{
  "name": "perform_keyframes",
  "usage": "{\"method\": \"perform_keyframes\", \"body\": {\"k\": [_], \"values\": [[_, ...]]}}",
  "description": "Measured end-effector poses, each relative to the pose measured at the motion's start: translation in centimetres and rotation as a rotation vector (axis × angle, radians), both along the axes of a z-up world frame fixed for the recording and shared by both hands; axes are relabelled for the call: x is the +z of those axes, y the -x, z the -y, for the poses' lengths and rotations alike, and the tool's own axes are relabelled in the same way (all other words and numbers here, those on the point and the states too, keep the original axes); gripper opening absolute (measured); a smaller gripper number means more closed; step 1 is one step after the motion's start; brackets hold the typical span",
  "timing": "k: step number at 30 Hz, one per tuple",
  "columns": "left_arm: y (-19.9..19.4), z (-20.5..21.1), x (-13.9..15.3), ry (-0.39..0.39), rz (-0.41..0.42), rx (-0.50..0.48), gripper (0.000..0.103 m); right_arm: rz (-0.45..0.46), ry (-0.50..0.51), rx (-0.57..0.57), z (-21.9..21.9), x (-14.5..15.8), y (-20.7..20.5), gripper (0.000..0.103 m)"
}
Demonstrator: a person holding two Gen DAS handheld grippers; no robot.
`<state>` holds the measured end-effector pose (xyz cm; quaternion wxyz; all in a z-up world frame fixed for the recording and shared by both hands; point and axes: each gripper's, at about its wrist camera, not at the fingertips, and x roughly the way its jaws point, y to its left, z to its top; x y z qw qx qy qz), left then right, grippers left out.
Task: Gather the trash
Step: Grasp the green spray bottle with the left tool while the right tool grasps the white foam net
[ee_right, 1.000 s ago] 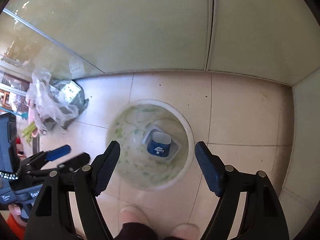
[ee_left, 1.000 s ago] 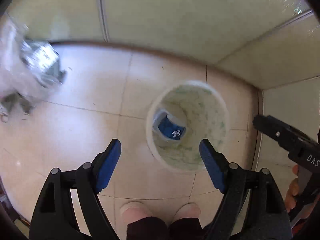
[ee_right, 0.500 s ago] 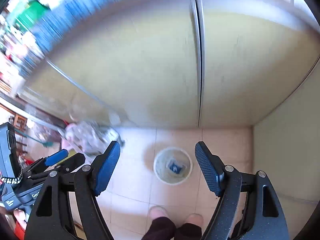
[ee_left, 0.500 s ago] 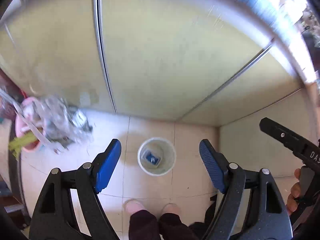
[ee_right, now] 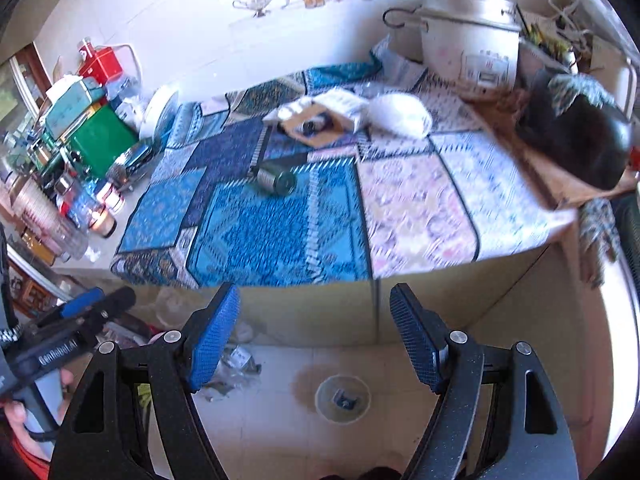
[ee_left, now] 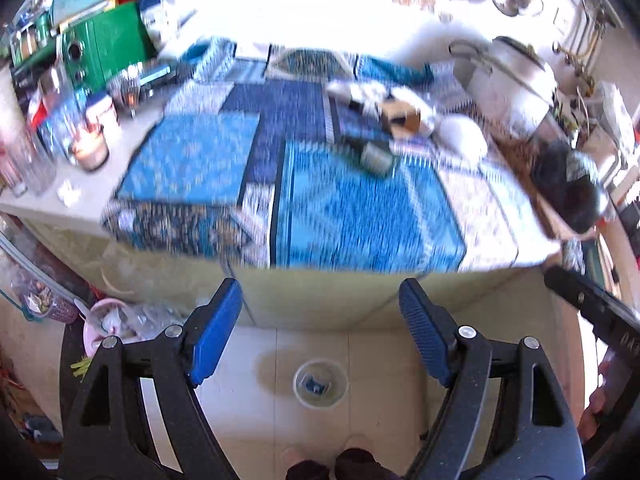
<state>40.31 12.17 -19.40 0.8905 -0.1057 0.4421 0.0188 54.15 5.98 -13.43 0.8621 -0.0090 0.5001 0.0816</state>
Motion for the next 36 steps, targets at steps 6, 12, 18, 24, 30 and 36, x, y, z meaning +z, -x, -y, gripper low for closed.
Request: {"method": "perform_keyframes", "body": {"k": [6, 12, 18, 24, 30, 36], "values": [[-5.4, 0.7, 2.7, 0.012, 0.005, 0.013, 0.08, 0.041, 0.031, -0.007, 2.1, 2.4, -4.3, 0.075], [-12.2, 2.7, 1.8, 0.034, -0.02, 0.094, 0.08, 0.035, 0.028, 0.031, 5.5, 2.4, -11.5, 0.075], [-20.0, 4.8, -1.9, 0.085, -0.165, 0.14, 0.08, -0.026, 0.076, 0.113, 8.2, 0.6, -19.9, 0.077], [-24.6, 5.3, -5.2, 0.118, -0.251, 0.21, 0.079, -0.117, 0.078, 0.161, 9.8, -3.3, -27.6, 0.077], [-26.9, 5.7, -7.6, 0.095, -0.301, 0.219, 0.072, -0.235, 0.018, 0.186, 9.3, -7.4, -32.4, 0.077], [-27.7, 5.1, -9.3, 0.117, -0.339, 0.263, 0.053, -0.32, 0.005, 0.206, 8.3, -11.0, -34.1, 0.077]]}}
